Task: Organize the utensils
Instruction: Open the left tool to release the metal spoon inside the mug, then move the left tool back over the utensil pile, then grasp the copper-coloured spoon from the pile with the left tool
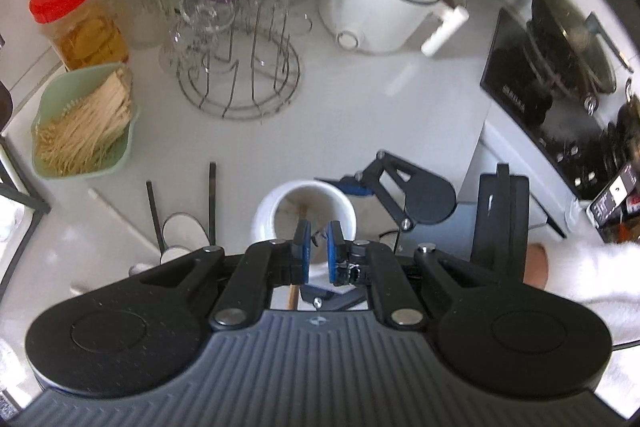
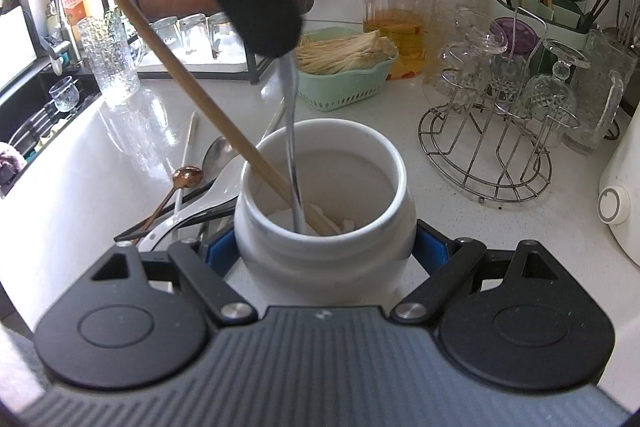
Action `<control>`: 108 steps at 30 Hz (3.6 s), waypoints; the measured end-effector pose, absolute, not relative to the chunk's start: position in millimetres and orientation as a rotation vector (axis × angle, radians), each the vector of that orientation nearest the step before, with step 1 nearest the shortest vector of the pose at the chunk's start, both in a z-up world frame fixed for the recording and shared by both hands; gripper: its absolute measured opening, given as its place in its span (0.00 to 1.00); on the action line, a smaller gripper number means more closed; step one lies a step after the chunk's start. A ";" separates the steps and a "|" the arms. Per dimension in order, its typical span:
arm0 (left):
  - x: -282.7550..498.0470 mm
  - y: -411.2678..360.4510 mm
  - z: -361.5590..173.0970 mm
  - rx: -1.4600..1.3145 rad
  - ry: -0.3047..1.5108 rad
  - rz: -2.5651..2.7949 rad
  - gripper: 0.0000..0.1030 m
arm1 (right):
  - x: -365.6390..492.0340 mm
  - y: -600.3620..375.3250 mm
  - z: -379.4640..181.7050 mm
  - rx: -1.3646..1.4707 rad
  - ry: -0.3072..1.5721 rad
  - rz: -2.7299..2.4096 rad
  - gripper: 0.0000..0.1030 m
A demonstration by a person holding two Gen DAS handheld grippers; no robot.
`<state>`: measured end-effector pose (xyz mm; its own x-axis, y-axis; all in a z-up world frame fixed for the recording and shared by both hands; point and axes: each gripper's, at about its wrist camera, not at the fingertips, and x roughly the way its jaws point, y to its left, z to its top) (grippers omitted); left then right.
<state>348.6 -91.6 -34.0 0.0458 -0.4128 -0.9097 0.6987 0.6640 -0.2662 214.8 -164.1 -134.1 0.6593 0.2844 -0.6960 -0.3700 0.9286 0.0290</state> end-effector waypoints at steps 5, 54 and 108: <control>348.5 -102.7 -44.7 0.313 1.334 -0.862 0.09 | 213.2 -163.3 -134.2 -0.119 0.760 0.366 0.88; 331.3 -50.6 -3.1 -0.051 1.112 -0.563 0.20 | 215.2 -156.5 -136.7 -0.109 0.727 0.363 0.88; 271.2 69.3 -168.0 -0.270 1.042 -0.103 0.28 | 210.0 -157.4 -130.7 -0.100 0.818 0.294 0.88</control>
<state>271.2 69.3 -168.0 0.5028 -0.2118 -0.8381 -0.0434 0.9621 -0.2691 210.0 -157.4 -130.7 0.6461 0.2195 -0.7310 -0.2965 0.9547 0.0247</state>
